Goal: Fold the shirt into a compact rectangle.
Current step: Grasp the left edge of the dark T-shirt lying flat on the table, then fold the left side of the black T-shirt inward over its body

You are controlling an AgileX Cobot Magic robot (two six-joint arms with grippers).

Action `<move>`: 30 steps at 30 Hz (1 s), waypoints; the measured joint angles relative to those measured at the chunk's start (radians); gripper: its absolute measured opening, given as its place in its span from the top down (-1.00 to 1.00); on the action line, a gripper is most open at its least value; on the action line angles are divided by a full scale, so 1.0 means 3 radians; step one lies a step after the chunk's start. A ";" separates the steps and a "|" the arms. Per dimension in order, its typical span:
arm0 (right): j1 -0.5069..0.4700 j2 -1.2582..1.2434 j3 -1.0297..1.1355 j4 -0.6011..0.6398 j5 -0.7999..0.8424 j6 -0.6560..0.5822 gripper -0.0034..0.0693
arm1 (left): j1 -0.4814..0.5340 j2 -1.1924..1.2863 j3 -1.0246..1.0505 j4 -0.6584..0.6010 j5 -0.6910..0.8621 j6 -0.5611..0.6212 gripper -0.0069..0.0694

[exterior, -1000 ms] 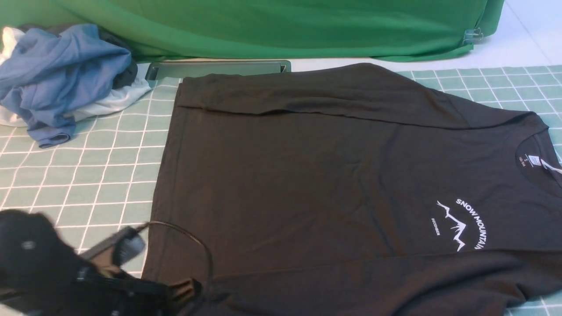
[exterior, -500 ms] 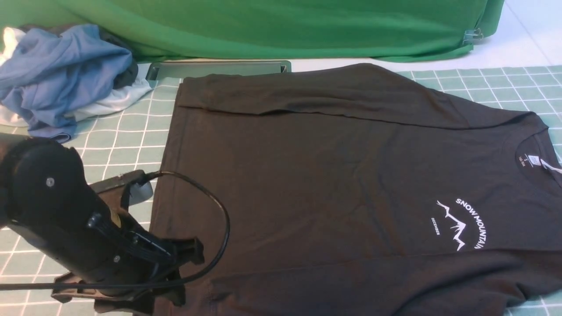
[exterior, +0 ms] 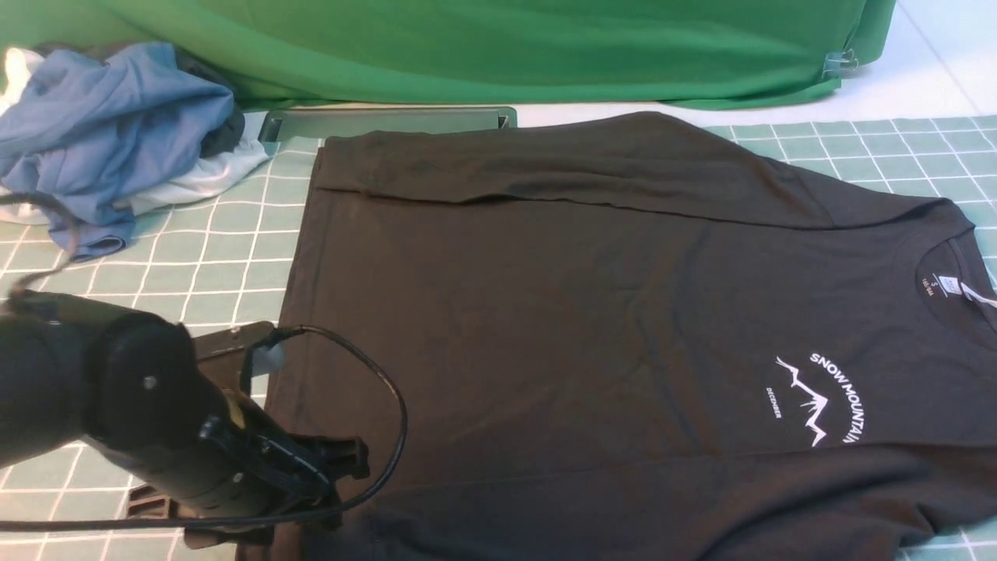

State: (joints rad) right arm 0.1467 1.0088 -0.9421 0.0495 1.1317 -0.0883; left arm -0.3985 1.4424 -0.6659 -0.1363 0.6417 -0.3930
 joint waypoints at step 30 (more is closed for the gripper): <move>0.0004 0.0147 -0.0002 0.0011 -0.0202 -0.0018 0.66 | 0.0262 -0.0102 -0.1009 -0.0399 0.0392 0.0264 0.73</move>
State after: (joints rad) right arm 0.1478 1.0530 -0.9428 0.0528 1.0712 -0.0937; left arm -0.3198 1.4117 -0.9685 -0.2558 0.7593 -0.3136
